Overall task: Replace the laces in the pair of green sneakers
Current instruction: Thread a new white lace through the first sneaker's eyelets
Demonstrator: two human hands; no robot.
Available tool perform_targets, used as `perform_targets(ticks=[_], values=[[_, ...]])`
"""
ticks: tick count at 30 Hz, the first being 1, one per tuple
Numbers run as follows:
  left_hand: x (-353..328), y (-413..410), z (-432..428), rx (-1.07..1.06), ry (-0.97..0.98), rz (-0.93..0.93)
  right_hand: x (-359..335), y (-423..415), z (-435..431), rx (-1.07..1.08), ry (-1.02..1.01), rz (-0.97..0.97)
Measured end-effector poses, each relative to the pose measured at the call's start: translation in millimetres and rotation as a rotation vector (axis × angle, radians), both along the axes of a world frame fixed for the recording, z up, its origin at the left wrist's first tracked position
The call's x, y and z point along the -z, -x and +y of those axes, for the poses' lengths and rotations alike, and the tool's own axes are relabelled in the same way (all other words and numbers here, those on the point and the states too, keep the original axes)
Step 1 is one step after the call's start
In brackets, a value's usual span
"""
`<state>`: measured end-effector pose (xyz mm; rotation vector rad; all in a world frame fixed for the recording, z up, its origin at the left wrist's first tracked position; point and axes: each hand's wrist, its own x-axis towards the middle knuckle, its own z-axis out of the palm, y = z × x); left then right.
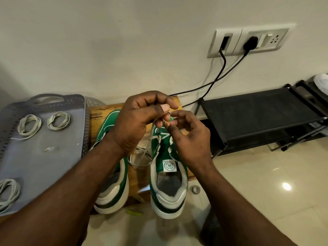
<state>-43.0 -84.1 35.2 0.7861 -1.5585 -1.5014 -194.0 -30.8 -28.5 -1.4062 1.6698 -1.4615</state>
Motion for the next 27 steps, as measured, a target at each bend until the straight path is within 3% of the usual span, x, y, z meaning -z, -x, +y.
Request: perform_targets(ticks=[3,7,12,16,18,22,25,27], values=[[-2,3,4,0.051,0.071,-0.079,-5,1,1,-0.143,0.075,-0.007],[-3,1,2,0.021,0.066,-0.083,2,6,-1,-0.119,0.092,-0.017],[-6,-6,-4,-0.086,-0.013,0.062,17,27,-5,0.195,-0.187,-0.116],[-6,-10,-7,-0.147,-0.011,0.007,18,32,-4,0.164,-0.380,0.115],[-4,-8,-6,-0.147,0.032,-0.170,13,24,-1,0.081,-0.327,0.229],[4,0,0,-0.032,0.042,-0.404,0,10,4,-0.065,0.004,0.258],[4,3,2,-0.009,0.021,-0.399,6,13,4,-0.023,0.077,0.270],[1,1,2,-0.024,-0.013,-0.301,14,23,1,0.073,-0.089,0.282]])
